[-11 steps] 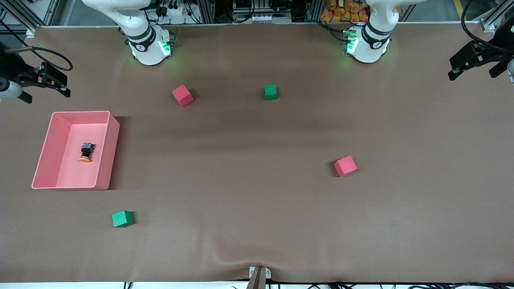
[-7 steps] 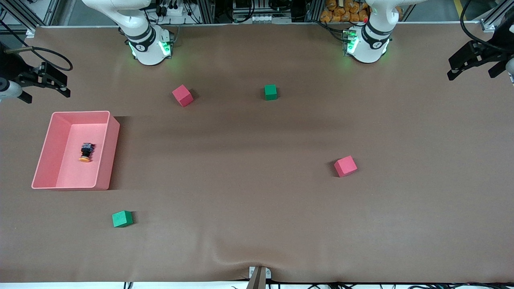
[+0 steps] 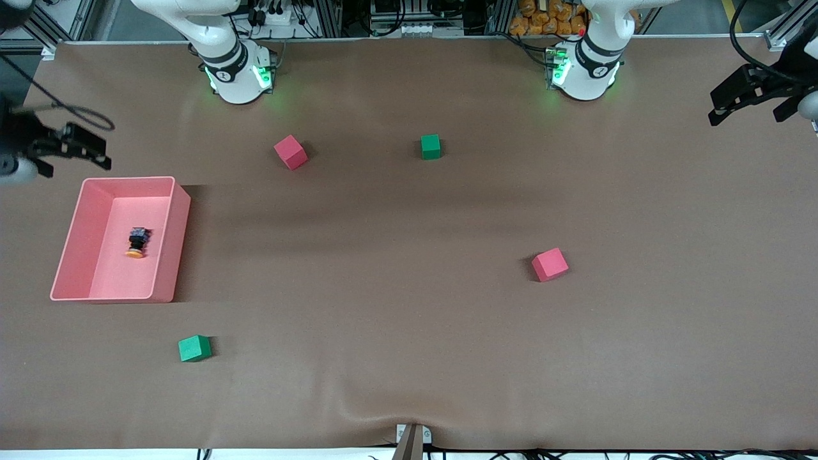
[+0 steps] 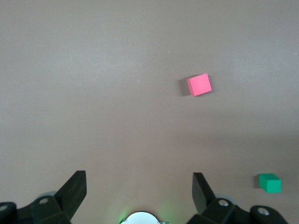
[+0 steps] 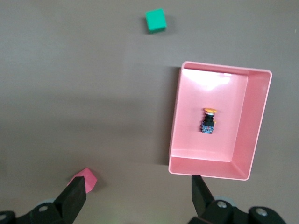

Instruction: Place and upright button with both arms

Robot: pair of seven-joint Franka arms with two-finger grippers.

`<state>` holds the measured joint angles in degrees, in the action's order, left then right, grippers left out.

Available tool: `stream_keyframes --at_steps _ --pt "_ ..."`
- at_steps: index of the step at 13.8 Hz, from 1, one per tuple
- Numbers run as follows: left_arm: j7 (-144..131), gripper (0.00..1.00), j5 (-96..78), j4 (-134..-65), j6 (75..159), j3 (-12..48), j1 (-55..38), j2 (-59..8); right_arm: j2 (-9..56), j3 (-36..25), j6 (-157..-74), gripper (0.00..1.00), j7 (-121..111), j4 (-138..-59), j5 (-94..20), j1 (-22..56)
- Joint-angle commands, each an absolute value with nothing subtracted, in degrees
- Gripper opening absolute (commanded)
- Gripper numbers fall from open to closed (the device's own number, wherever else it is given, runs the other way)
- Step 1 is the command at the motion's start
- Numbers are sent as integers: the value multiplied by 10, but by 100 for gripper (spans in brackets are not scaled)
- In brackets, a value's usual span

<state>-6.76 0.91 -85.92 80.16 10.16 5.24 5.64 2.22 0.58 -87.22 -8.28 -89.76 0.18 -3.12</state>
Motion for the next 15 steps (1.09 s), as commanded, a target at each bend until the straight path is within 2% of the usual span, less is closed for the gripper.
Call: stream_keyframes --at_steps 1,6,12,15 --pt "-61 100 7 -851 789 104 51 54 83 10 -876 100 -89 -868 9 -75" --pt "-62 100 6 -853 788 115 54 54 154 9 -944 100 -124 -891 32 -134" --pt "-63 100 9 -852 788 111 60 49 179 10 -1123 100 -172 -1027 26 -186" --pt "-62 100 9 -850 789 107 61 49 203 10 -1180 100 -227 -1066 25 -195"
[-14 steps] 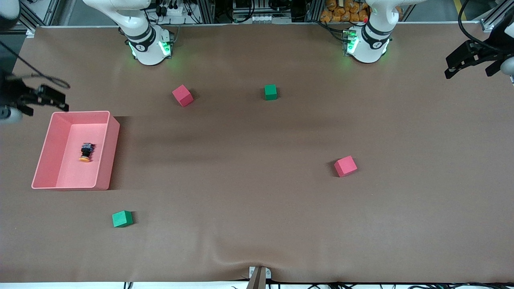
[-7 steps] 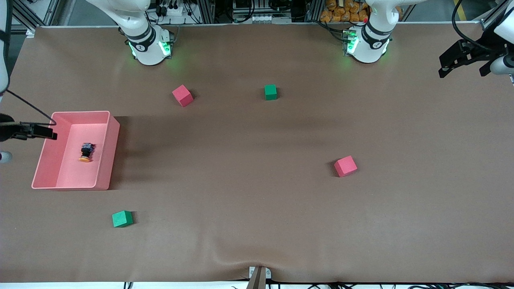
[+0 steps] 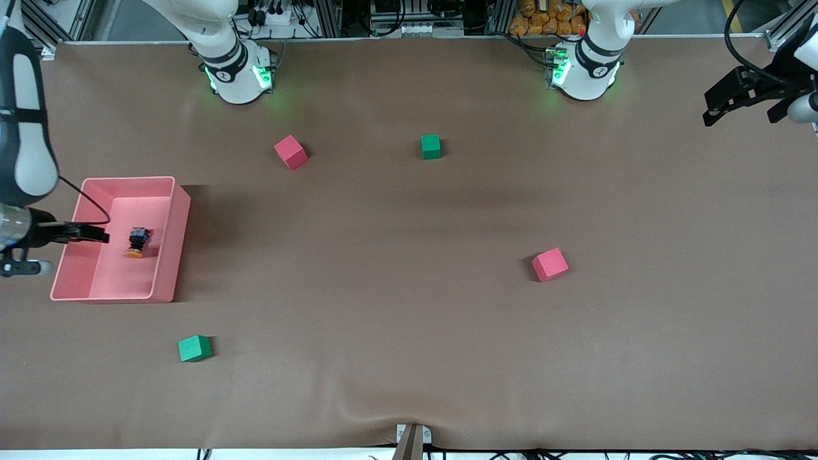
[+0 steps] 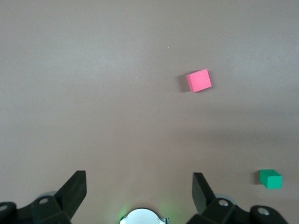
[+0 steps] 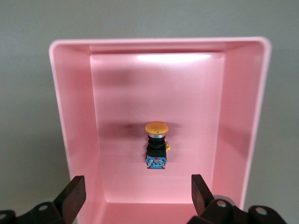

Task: Place and upright button with both arms
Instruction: 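Reach the right gripper into the pink tray and grasp the yellow button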

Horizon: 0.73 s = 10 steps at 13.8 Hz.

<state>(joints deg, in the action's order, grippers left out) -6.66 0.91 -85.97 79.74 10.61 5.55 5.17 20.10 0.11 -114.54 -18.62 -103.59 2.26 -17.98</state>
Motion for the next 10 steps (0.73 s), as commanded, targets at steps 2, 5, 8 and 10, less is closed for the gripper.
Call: stream_keyframes --at_steps 2,5,8,10 --pt "-62 100 9 -850 788 105 66 50 222 10 -1235 100 -243 -1085 25 -205" --pt "-61 100 9 -849 788 105 75 54 254 10 -1284 100 -248 -1097 25 -208" --pt "-60 100 9 -847 788 98 75 55 277 11 -1294 100 -248 -1098 25 -217" --pt "-59 100 8 -846 789 86 75 55 288 11 -1303 100 -249 -1098 25 -216"
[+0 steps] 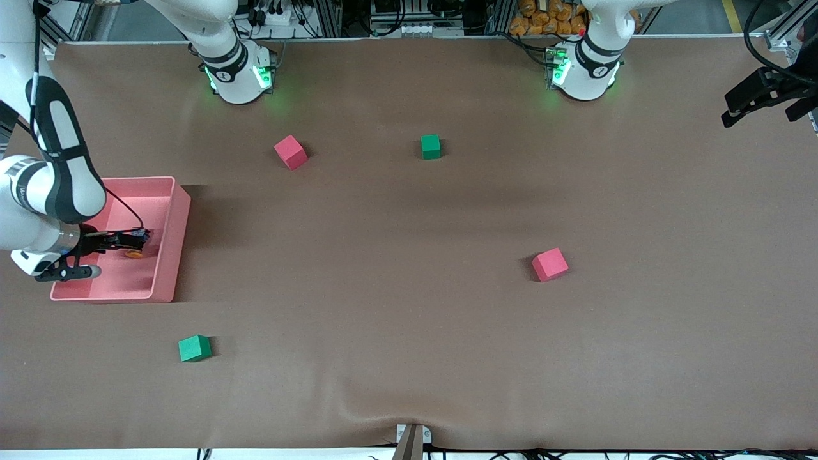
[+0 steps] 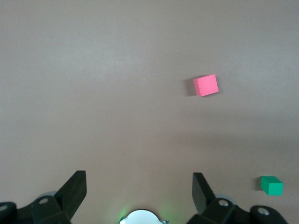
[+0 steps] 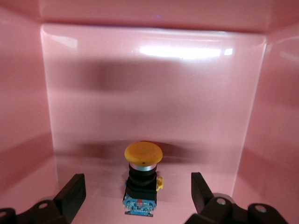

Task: Place and upright button with both arms
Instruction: 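Reach the right gripper into the pink tray and grasp the yellow button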

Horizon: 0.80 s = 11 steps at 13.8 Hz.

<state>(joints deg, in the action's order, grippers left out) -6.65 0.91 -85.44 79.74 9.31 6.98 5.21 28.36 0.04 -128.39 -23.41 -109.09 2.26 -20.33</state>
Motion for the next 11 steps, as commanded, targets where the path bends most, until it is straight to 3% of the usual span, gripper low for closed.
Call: stream_keyframes --at_steps 1,6,7,8,9,10,11 --pt "-57 100 8 -846 789 82 75 55 294 11 -1309 100 -249 -1098 25 -217" --pt "-42 100 9 -846 789 77 75 57 314 11 -1359 100 -248 -1116 18 -218" --pt "-40 100 9 -846 789 77 75 57 316 11 -1372 94 -249 -1124 18 -218" --pt "-40 100 9 -846 789 77 75 57 316 11 -1374 71 -254 -1125 18 -219" --pt "-40 100 8 -846 789 77 75 57 316 11 -1374 41 -265 -1123 18 -221" --pt "-40 100 8 -846 789 77 75 57 316 11 -1373 18 -271 -1122 18 -222" --pt "-40 100 8 -846 789 77 75 56 316 11 -1369 2 -271 -1120 18 -221"
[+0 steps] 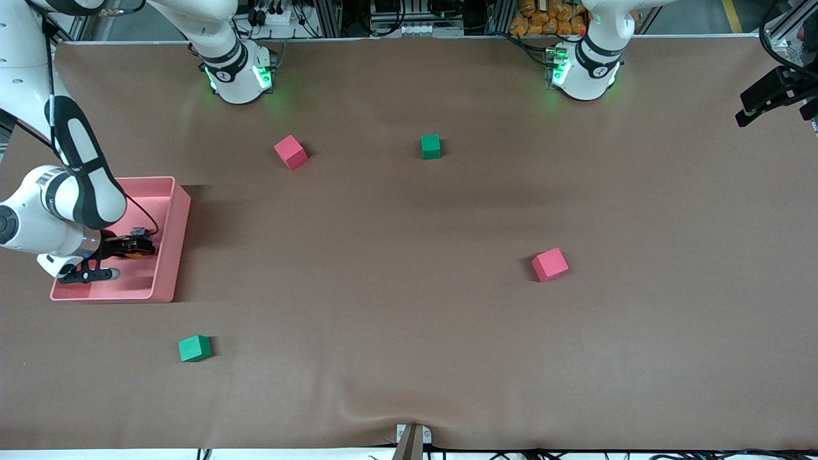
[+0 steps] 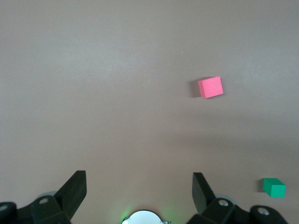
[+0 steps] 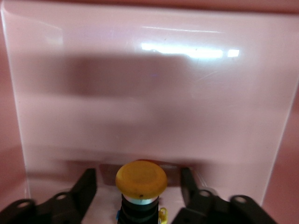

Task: Place and upright button with both arms
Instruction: 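Lift the yellow button out of the pink tray with the right gripper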

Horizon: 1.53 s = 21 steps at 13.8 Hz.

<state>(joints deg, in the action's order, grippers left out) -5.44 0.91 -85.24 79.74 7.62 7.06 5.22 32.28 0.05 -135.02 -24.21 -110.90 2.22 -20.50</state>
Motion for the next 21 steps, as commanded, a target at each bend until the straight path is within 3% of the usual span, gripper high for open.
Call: stream_keyframes --at_steps 1,4,10,14,19,21 --pt "-38 100 9 -847 789 77 75 57 315 11 -1368 0 -270 -1118 18 -221" --pt "-30 100 9 -847 788 77 75 58 310 11 -1336 0 -269 -1096 18 -221" --pt "-34 100 5 -846 790 79 73 55 307 12 -1103 0 -264 -932 19 -197" --pt "-31 100 4 -848 789 78 74 55 307 18 -962 0 -190 -819 17 -127" --pt "-34 100 5 -847 789 78 74 56 316 18 -952 0 19 -774 -42 29" --pt "-29 100 7 -846 789 77 74 57 337 18 -1001 0 91 -766 -53 99"
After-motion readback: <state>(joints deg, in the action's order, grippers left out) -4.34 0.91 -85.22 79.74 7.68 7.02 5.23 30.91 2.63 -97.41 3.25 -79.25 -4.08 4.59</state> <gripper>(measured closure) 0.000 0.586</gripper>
